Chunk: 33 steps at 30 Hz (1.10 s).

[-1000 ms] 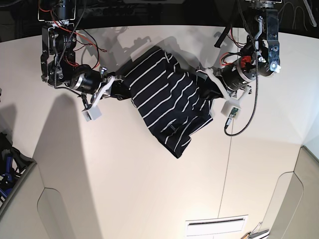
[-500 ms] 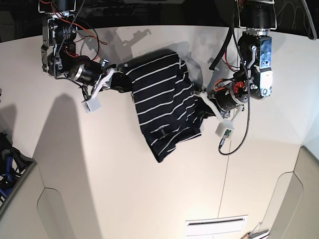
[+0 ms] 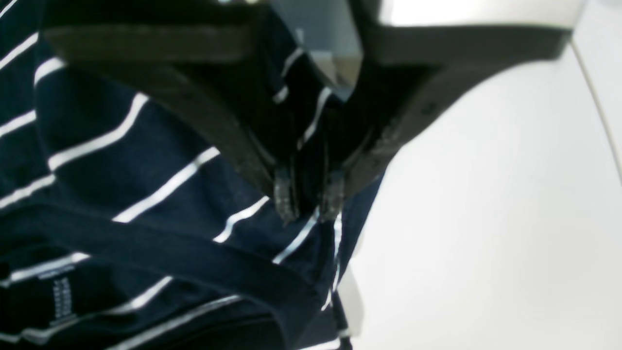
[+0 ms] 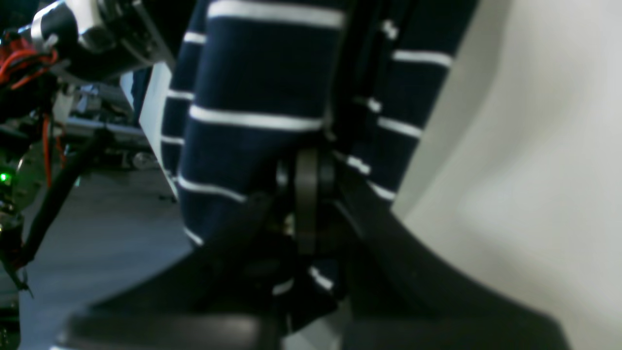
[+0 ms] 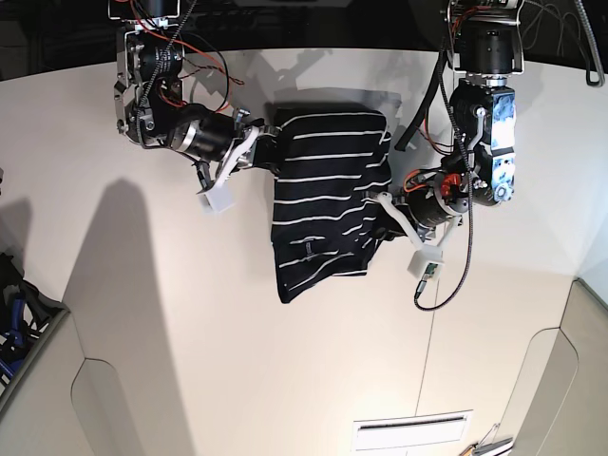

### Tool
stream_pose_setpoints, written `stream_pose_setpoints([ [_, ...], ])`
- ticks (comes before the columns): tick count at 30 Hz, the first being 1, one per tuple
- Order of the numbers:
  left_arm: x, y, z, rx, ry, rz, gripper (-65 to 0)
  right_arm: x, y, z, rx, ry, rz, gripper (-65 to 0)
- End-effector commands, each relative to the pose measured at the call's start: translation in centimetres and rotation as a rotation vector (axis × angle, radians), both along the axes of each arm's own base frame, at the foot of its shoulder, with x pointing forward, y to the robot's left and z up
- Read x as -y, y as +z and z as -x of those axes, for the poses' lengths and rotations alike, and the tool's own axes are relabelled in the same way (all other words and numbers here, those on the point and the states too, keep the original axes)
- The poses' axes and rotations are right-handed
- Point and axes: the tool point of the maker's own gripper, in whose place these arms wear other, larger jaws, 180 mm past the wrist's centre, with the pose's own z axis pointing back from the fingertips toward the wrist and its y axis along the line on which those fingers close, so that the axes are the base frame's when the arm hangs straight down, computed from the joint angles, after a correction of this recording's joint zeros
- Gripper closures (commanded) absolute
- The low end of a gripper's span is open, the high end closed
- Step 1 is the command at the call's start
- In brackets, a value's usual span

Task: Fold the T-shirt properly
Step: 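Open both grippers and move them away from the folded shirt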

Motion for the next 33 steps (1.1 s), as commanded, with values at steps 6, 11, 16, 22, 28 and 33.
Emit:
stream_pose_setpoints([
  [6,-0.1,1.3,-0.7,0.036,-0.032,-0.001,-8.4,-0.3,-0.1,0.2,0.005,0.027,0.023,0.0],
  [11,-0.7,2.9,-1.0,0.075,-0.029,-0.013,-8.4,2.3,-0.9,0.0,0.004,0.012,0.080,0.0],
  [16,-1.6,4.6,-0.9,0.081,-0.022,-0.024,-8.4,5.9,-0.9,-0.8,0.010,-0.045,0.109,0.0],
  [22,-3.2,4.6,-0.5,0.075,0.022,-0.013,-8.4,8.9,1.9,-2.7,0.090,-0.123,0.097,0.0],
  [28,-5.0,6.4,1.7,0.133,0.067,0.010,-8.4,8.6,6.9,-4.5,0.245,-0.127,0.061,0.0],
  [33,-6.6,8.0,4.2,0.176,0.101,-0.043,-8.4,8.0,10.2,-6.8,0.352,-0.128,0.041,0.0],
])
